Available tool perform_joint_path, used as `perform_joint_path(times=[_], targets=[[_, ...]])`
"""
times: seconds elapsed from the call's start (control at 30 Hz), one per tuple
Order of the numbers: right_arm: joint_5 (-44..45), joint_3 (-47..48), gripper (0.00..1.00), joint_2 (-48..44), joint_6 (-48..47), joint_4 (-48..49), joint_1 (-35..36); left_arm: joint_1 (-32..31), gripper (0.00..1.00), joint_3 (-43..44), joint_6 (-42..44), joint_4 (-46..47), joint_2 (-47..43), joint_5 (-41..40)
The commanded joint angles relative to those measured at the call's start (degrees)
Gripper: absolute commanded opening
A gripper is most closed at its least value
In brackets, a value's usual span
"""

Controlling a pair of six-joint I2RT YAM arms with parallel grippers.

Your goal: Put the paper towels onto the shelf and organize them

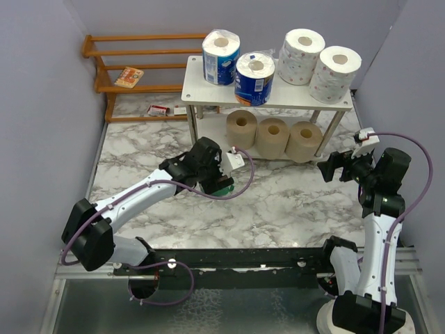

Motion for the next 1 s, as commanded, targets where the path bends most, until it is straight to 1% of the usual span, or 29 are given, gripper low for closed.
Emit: perform_joint_path(times=[0.0, 0.07, 0.2, 0.23, 0.47, 0.53, 0.57, 0.8, 0.9, 0.97], targets=[[-1.37, -0.41, 1.0, -0.98, -0.55, 0.47, -0.38, -0.49, 0.85, -2.41, 0.82, 2.74, 1.27, -4.01], [-1.55, -0.48, 1.0, -1.08, -0.58, 0.39, -0.38, -0.88, 0.78, -3.1, 0.81, 3.46, 1.54, -5.05], [-1.75, -0.5, 1.0, -1.31, -0.68, 0.39, -0.37, -1.65, 0.74, -4.54, 0.61, 5.63, 1.41, -7.14], [-1.75, -0.52, 1.0, -1.33, -0.72, 0.39, -0.38, -1.84, 0.7, -4.75, 0.68, 5.88, 1.45, -7.41], [-1.63, -0.55, 1.0, -1.02, -0.72, 0.39, -0.38, -2.38, 0.22, -3.88, 1.37, 5.68, 2.04, -8.76], [-1.63, -0.51, 1.0, -1.11, -0.72, 0.39, -0.38, -2.87, 0.06, -2.84, 1.78, 4.34, 1.89, -9.17], [-1.67, -0.5, 1.0, -1.15, -0.72, 0.39, -0.38, -3.26, 0.0, -2.0, 2.06, 3.38, 1.81, -9.31], [-1.74, -0.51, 1.0, -1.02, -0.81, 0.38, -0.38, -5.8, 0.0, 4.1, 6.64, -4.89, -0.39, -9.17], [-1.78, -0.56, 1.0, -0.85, -0.82, 0.39, -0.38, -7.0, 0.0, 5.99, 9.25, -6.83, -0.6, -11.84], [-1.8, -0.51, 1.0, -0.85, -0.81, 0.39, -0.38, -7.34, 0.0, 6.57, 11.45, -6.43, -0.79, -14.86]])
